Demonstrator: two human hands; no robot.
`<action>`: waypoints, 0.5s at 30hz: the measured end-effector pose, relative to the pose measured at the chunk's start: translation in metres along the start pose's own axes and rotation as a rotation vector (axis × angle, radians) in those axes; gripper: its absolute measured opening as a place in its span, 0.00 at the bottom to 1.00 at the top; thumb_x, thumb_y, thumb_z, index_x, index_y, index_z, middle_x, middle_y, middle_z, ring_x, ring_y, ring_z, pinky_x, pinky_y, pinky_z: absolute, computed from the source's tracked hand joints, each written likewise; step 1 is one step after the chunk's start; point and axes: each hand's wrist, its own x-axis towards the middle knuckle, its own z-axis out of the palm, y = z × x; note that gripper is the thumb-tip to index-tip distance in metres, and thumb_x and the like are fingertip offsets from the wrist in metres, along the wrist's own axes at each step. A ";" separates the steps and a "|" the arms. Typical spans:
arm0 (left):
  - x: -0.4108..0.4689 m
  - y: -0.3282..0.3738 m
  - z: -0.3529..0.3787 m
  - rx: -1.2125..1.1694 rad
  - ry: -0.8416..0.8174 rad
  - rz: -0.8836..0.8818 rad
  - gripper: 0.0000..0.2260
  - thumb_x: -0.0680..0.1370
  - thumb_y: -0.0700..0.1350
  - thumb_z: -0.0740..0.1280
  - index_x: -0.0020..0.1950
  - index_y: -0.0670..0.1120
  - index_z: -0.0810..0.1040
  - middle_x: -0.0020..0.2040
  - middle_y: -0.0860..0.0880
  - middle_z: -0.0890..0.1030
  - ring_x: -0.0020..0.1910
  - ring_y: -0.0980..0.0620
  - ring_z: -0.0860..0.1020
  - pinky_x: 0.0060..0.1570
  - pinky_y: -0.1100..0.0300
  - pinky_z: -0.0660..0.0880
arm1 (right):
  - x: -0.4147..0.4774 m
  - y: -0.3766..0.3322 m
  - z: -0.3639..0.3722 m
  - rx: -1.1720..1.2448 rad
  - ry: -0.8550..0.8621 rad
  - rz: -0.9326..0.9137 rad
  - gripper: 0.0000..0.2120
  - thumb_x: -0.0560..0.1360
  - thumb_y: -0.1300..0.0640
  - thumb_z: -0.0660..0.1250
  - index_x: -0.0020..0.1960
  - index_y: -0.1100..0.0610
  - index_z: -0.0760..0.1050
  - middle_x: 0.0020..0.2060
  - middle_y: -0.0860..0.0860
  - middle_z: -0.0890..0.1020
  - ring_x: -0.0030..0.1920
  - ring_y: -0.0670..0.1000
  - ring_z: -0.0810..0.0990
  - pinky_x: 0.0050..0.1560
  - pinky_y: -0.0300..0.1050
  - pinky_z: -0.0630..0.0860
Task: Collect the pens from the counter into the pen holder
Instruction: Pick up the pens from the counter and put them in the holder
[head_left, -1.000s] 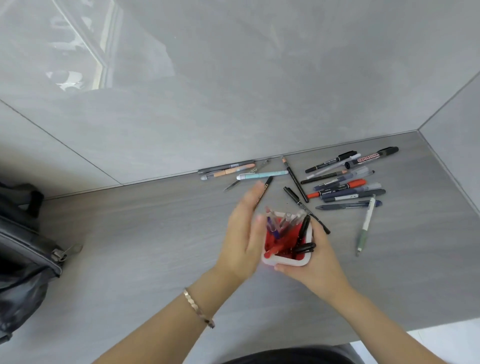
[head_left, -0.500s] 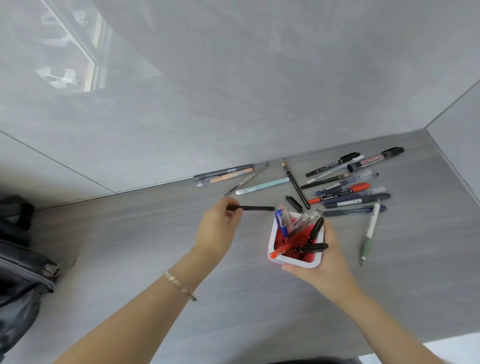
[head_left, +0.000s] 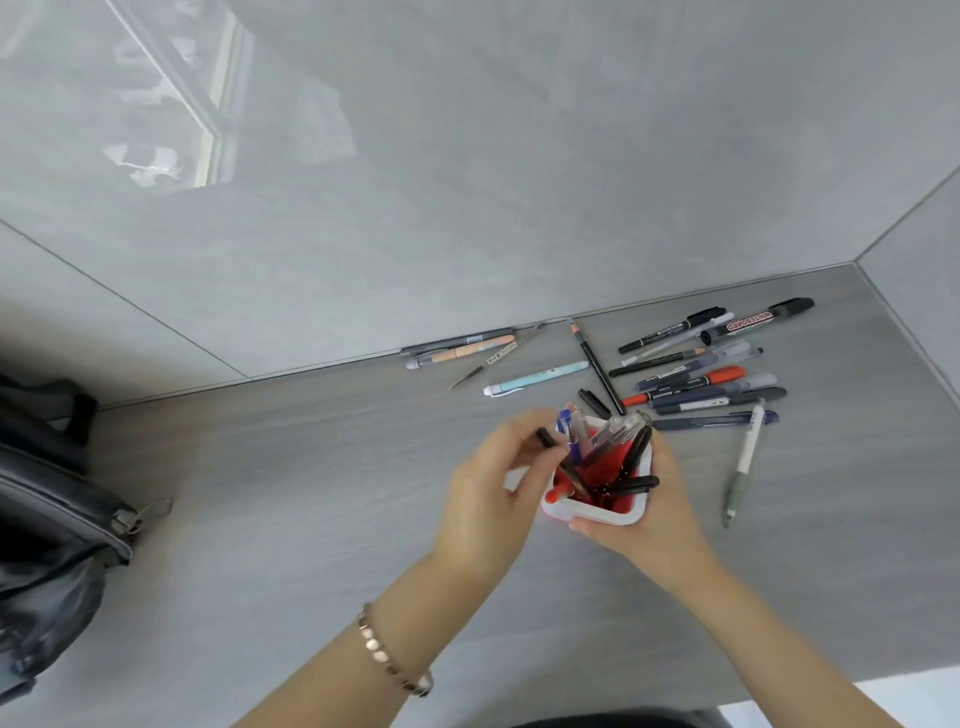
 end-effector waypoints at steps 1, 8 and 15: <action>0.002 -0.009 0.004 0.166 -0.033 0.065 0.09 0.73 0.48 0.64 0.52 0.58 0.74 0.43 0.57 0.82 0.44 0.59 0.77 0.44 0.66 0.74 | 0.000 0.001 -0.001 -0.007 -0.003 0.000 0.38 0.54 0.59 0.82 0.59 0.47 0.69 0.53 0.47 0.81 0.53 0.44 0.82 0.51 0.38 0.80; 0.039 -0.021 -0.008 0.064 -0.095 -0.069 0.12 0.76 0.51 0.60 0.46 0.50 0.82 0.44 0.60 0.75 0.44 0.67 0.73 0.46 0.74 0.68 | 0.001 0.002 -0.002 -0.048 0.003 0.013 0.35 0.56 0.62 0.82 0.55 0.43 0.69 0.49 0.37 0.82 0.50 0.39 0.82 0.48 0.29 0.76; 0.114 -0.080 -0.010 0.487 -0.109 -0.345 0.16 0.73 0.45 0.67 0.60 0.46 0.73 0.55 0.47 0.76 0.53 0.49 0.75 0.54 0.58 0.71 | 0.002 0.010 -0.003 -0.055 -0.004 0.084 0.45 0.54 0.54 0.83 0.65 0.50 0.65 0.59 0.50 0.78 0.58 0.47 0.79 0.59 0.52 0.78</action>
